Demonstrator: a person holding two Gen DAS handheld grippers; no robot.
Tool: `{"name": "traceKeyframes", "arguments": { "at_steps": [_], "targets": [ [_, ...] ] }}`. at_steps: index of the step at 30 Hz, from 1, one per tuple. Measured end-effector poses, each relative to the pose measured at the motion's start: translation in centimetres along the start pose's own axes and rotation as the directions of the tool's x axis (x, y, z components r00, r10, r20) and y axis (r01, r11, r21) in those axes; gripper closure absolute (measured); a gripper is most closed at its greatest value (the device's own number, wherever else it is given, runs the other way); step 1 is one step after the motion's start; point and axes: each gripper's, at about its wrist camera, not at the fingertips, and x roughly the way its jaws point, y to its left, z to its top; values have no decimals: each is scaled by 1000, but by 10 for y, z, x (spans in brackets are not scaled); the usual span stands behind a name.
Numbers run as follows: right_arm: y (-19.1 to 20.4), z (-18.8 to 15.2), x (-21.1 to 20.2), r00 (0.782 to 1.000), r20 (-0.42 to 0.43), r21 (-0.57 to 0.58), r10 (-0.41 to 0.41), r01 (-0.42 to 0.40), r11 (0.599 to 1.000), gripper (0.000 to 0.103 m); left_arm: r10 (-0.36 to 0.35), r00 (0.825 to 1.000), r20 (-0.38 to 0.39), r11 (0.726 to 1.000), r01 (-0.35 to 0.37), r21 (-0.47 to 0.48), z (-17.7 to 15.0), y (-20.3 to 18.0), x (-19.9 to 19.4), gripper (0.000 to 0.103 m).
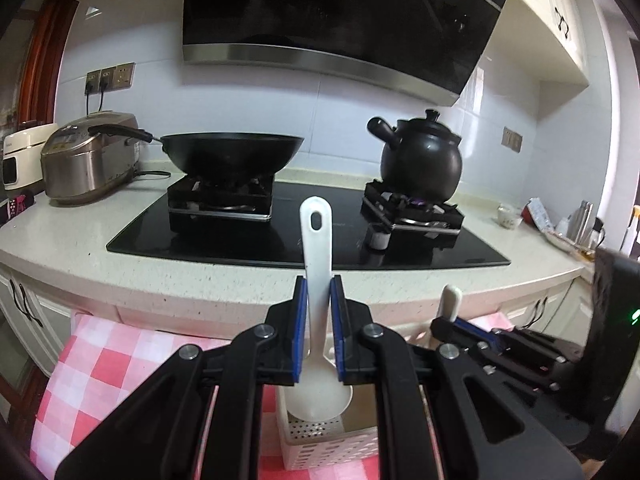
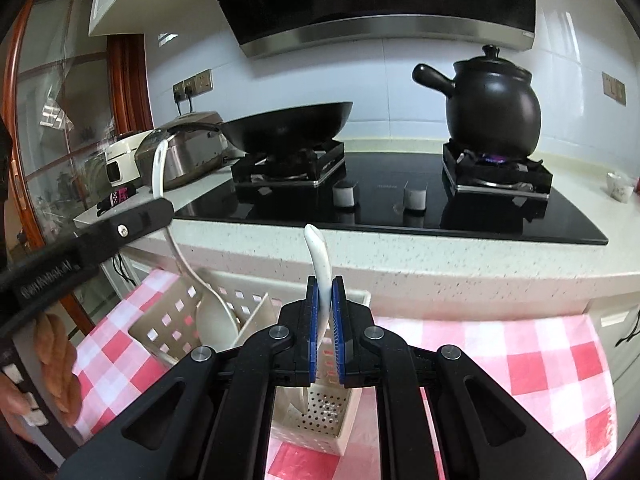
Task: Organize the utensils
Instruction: 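Lift both spoons and carry them over the white basket with both tools, then lower the spoons into the basket and open both tools, then move both tools back down to the wooden chopsticks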
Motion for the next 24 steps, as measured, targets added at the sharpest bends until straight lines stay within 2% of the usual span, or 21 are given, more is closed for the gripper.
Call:
{"name": "traceKeyframes", "arguments": {
  "at_steps": [5, 6, 7, 9, 10, 12, 13, 16, 19, 21, 24],
  "targets": [
    [0, -11, 9, 1000, -15, 0, -1, 1, 1000, 93, 24, 999, -23, 1000, -24, 4, -24, 5, 16, 90],
    [0, -12, 10, 1000, -18, 1, 1, 0, 1000, 92, 25, 999, -25, 1000, -25, 3, -27, 7, 17, 83],
    [0, -13, 11, 1000, -22, -1, 1, -1, 1000, 92, 22, 999, -24, 1000, -22, 1, -29, 9, 17, 72],
    [2, -14, 12, 1000, -20, -7, -7, 7, 1000, 90, 25, 1000, -12, 1000, -25, -3, -33, 13, 16, 59],
    [2, -15, 12, 1000, -18, -9, -12, 11, 1000, 89, 26, 1000, -8, 1000, -26, -3, -33, 14, 14, 59],
    [1, -15, 11, 1000, -14, -4, -18, 18, 1000, 74, 36, 999, -6, 999, -36, 0, -34, 15, 11, 59],
    [0, -15, 8, 1000, -6, 4, -12, 12, 1000, 71, 41, 999, -3, 999, -41, 3, -34, 15, 9, 59],
    [1, -14, 0, 1000, 10, 1, -28, 28, 1000, 69, 64, 998, 6, 998, -64, 22, -36, 16, -1, 59],
    [0, -13, -13, 1000, 20, 12, -24, 24, 1000, 69, 69, 998, 14, 997, -69, 28, -39, 16, -13, 44],
    [1, -13, -23, 999, 29, 12, -29, 28, 1000, 69, 72, 997, 22, 997, -72, 27, -42, 16, -25, 42],
    [3, -13, -41, 999, 41, 11, -36, 35, 999, 69, 84, 996, 21, 996, -85, 35, -45, 13, -42, 35]
  ]
}}
